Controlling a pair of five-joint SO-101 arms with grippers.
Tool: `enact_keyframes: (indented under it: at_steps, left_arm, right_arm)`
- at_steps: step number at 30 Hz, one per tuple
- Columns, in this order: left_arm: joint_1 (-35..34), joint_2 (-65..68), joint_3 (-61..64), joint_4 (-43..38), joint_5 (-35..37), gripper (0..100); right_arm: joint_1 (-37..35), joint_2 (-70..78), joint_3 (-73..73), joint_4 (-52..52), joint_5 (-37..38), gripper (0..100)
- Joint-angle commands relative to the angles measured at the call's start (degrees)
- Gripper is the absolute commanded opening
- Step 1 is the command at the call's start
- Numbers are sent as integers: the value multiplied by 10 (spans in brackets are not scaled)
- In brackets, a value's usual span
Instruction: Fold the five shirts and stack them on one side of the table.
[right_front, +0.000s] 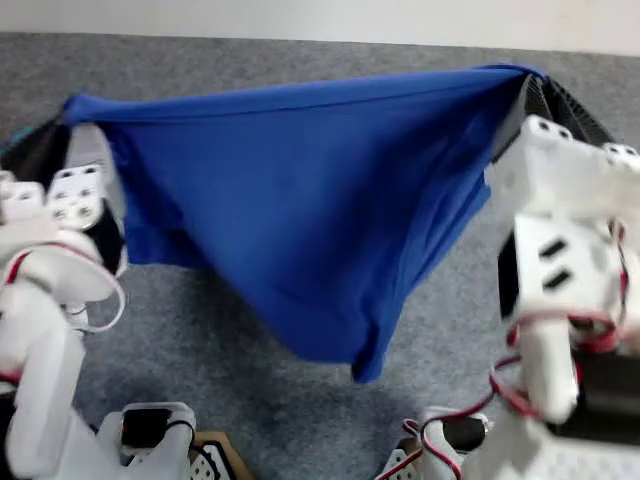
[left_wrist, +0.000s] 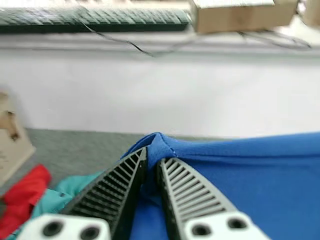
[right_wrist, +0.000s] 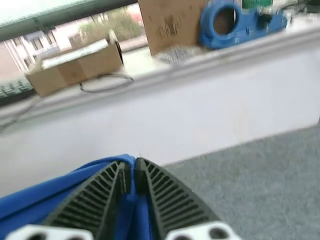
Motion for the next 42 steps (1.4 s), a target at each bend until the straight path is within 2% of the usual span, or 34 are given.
enact_keyframes:
  at_steps: [1,4,9,13,18,24,27,30,34,36,40,42]
  left_arm:
    - [-36,-12,-34,-6,-4,7]
    - [-26,-11,-32,10,-4,7]
    - [54,-7,18,38,-4,7]
    - [82,-6,143,-25,-4,7]
    - [85,-6,340,-206,-4,7]
    - [122,19,469,-378,-4,7]
    - [142,90,473,-431,-4,7]
    - [145,187,442,-477,-4,7]
    - [143,313,350,-489,-4,8]
    - [145,364,305,-486,-4,23]
    - [149,426,238,-478,-4,195]
    - [147,422,221,-446,-4,294]
  right_arm:
    - [23,20,-85,48,21,6]
    - [5,21,-114,103,50,6]
    - [-25,23,-65,153,55,6]
    - [-23,24,58,147,55,6]
    - [-7,23,244,11,54,6]
    - [-4,24,460,-291,55,6]
    - [-1,39,509,-378,55,6]
    - [10,95,509,-399,55,6]
    - [31,194,509,-499,55,10]
    - [36,240,509,-548,55,43]
    - [35,310,462,-544,51,241]
    - [35,327,433,-524,48,283]
